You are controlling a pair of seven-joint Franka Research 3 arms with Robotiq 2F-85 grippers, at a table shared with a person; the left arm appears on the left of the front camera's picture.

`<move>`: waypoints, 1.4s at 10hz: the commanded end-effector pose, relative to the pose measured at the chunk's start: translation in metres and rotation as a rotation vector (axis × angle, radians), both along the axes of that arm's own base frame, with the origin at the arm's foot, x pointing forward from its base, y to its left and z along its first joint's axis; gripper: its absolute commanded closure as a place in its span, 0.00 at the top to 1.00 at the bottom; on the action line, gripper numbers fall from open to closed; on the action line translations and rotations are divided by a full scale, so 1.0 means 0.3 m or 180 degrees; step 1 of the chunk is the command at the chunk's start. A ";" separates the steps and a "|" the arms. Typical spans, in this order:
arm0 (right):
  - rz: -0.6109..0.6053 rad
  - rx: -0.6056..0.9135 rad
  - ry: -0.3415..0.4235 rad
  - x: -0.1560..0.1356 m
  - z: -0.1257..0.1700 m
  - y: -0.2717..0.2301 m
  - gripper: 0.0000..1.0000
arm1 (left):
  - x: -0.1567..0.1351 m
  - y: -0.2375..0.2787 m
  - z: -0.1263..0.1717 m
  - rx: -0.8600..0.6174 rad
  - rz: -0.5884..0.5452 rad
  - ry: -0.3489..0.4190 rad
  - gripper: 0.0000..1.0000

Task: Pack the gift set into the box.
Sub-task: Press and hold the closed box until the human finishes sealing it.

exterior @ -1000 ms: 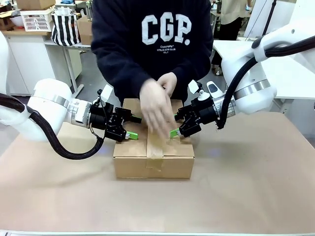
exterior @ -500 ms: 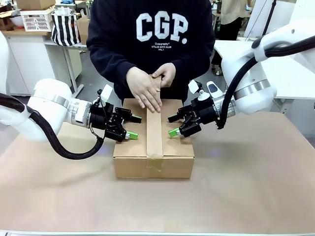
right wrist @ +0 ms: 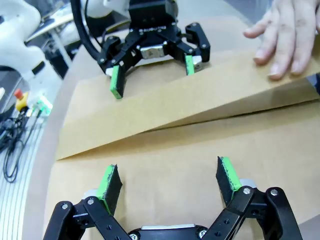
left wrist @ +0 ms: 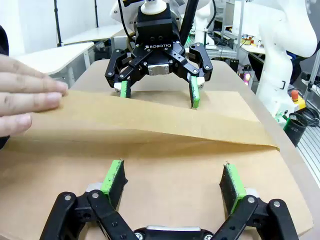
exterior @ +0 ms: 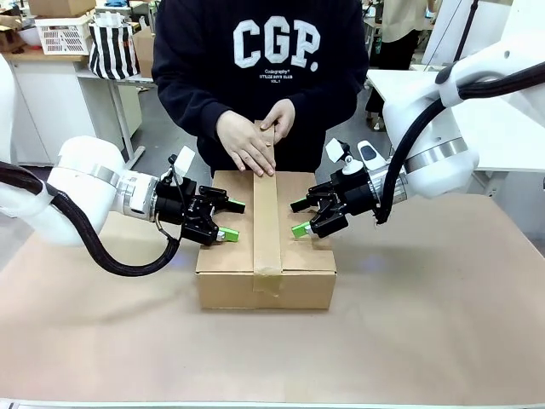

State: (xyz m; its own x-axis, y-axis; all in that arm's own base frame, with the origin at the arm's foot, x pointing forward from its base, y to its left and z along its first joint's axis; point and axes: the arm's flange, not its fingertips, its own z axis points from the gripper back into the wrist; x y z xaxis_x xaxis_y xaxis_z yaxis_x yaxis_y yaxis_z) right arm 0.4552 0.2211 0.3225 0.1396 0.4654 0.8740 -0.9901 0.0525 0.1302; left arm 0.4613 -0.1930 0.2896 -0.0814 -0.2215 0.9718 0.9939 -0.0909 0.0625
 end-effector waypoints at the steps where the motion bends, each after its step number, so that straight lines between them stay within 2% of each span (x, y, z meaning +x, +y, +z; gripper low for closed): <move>1: 0.0024 -0.0019 0.0020 -0.001 -0.007 -0.011 1.00 | -0.001 0.000 -0.004 -0.0007 0.0015 -0.0063 1.00; 14: 0.0024 -0.0019 0.0020 -0.001 -0.007 -0.011 1.00 | -0.001 0.000 -0.004 -0.0007 0.0015 -0.0063 1.00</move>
